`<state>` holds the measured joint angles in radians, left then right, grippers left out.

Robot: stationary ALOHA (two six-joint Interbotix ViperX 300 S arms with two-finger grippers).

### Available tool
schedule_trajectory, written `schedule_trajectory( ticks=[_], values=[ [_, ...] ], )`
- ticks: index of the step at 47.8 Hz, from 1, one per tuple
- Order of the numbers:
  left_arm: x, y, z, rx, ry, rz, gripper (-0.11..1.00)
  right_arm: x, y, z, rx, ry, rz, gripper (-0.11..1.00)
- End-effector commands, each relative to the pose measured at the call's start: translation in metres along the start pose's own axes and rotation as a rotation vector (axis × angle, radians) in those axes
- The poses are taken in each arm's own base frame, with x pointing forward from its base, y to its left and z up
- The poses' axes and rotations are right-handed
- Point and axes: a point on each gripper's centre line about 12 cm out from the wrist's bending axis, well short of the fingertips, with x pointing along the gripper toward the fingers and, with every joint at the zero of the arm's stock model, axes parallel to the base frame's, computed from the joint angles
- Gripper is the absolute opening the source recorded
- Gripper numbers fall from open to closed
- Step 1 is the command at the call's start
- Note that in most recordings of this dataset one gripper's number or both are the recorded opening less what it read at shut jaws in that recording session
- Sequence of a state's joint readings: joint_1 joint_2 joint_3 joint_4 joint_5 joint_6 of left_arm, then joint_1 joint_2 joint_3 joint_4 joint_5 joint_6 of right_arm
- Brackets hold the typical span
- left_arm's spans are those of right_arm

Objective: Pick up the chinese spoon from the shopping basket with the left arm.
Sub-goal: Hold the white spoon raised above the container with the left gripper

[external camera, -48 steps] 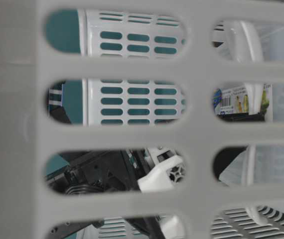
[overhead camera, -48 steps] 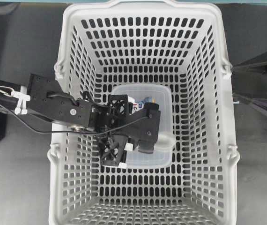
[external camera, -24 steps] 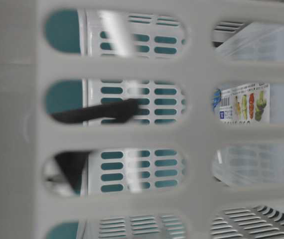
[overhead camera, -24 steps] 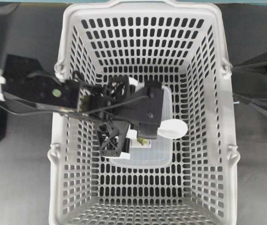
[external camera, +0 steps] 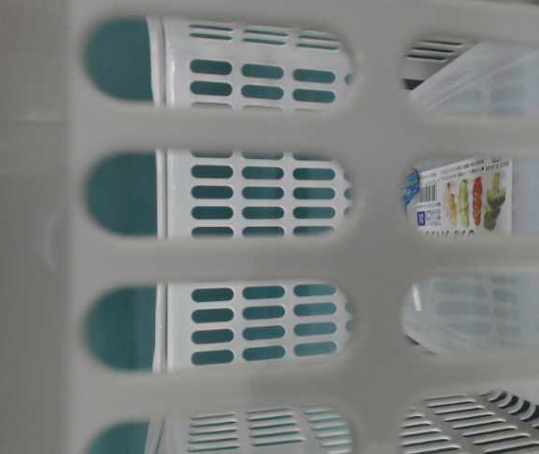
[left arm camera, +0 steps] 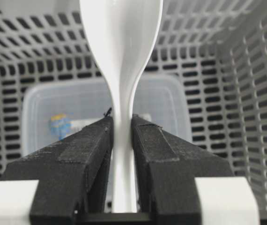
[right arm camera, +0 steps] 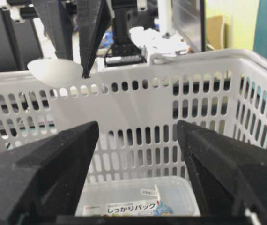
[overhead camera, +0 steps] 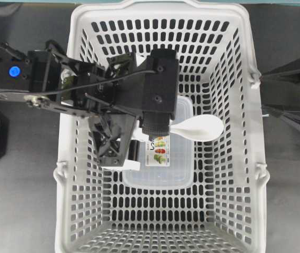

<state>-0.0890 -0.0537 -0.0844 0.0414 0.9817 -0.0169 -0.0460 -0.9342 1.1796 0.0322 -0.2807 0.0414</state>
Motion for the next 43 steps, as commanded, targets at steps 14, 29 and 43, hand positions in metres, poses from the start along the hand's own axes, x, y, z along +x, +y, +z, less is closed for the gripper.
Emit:
schedule_trajectory(
  ticks=[14, 29, 43],
  values=[
    [-0.013, 0.003, 0.007, -0.061, -0.026, 0.005, 0.13, 0.002, 0.0, 0.007, 0.003, -0.02, -0.003, 0.66],
    [-0.009, 0.003, 0.006, -0.064, -0.014, 0.006, 0.13, 0.002, 0.0, 0.007, 0.003, -0.02, -0.003, 0.66],
    [-0.003, 0.002, 0.001, -0.064, 0.005, 0.006, 0.13, 0.002, 0.0, 0.006, 0.003, -0.017, -0.003, 0.66]
  ],
)
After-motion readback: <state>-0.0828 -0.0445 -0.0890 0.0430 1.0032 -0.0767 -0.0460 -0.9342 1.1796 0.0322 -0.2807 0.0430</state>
